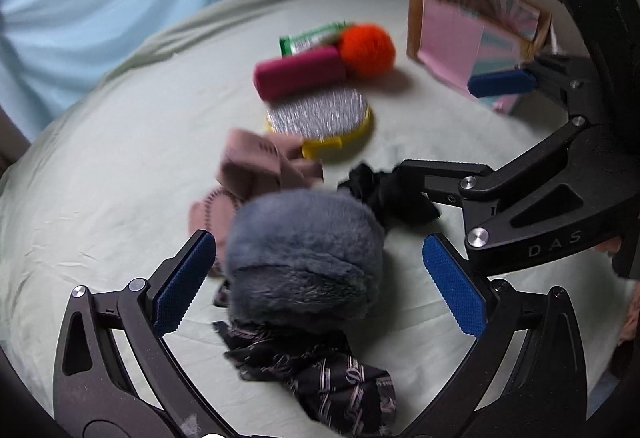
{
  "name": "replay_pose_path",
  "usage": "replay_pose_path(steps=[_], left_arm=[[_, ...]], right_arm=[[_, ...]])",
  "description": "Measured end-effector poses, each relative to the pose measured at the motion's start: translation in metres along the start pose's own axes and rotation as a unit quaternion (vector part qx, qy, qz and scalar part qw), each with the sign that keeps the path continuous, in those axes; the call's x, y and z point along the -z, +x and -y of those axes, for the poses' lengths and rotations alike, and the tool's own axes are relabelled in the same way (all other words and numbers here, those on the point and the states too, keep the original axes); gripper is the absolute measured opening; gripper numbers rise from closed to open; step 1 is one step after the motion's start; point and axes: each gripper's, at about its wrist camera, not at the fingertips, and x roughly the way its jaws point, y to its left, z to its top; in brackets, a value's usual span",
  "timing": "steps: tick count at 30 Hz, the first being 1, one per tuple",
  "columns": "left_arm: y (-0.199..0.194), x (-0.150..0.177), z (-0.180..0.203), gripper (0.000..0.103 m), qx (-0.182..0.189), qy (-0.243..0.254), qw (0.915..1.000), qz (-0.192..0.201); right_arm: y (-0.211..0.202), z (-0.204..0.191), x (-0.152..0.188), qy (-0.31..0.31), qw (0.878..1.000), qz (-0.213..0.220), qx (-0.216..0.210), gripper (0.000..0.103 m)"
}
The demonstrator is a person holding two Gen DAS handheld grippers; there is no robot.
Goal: Organize soft objects
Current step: 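Grasp the grey fluffy pouch with the left tool while the right tool grasps the black scrunchie, then carry the grey pouch with the left tool while the right tool carries the scrunchie to the box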
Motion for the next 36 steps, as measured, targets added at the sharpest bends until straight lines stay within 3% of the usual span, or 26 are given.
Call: replay_pose_path(steps=[5,8,9,12,15,19,25,36], left_arm=[[0.021,0.01,0.005,0.102,-0.009,0.021,0.9996,-0.014],[0.025,0.011,0.006,0.101,-0.015,0.038,0.9991,-0.011],[0.027,0.012,0.006,0.098,-0.017,0.044,0.9988,-0.014],[0.033,0.01,0.0,0.083,-0.023,0.052,0.9981,-0.023],[0.037,0.009,-0.007,0.077,-0.006,0.041,0.9988,-0.026],[0.037,0.007,-0.008,0.061,0.005,0.043,0.9987,-0.029],[0.027,0.002,-0.015,0.047,0.014,0.018,0.9991,-0.035],[-0.022,-0.025,-0.027,0.046,0.003,-0.023,0.9996,-0.019]], right_arm=[[0.026,-0.006,0.009,-0.062,0.998,-0.006,-0.033,0.096],[0.038,-0.013,0.011,-0.104,0.992,-0.016,-0.063,0.083],[0.042,-0.017,0.011,-0.121,0.99,-0.019,-0.072,0.075],[0.05,-0.026,0.011,-0.15,0.984,-0.026,-0.088,0.066],[0.055,-0.034,0.011,-0.166,0.98,-0.034,-0.107,0.053],[0.055,-0.043,0.014,-0.177,0.976,-0.038,-0.122,0.033],[0.045,-0.047,0.018,-0.174,0.977,-0.037,-0.118,0.026],[0.005,-0.03,-0.009,-0.132,0.984,-0.025,-0.118,0.022]])
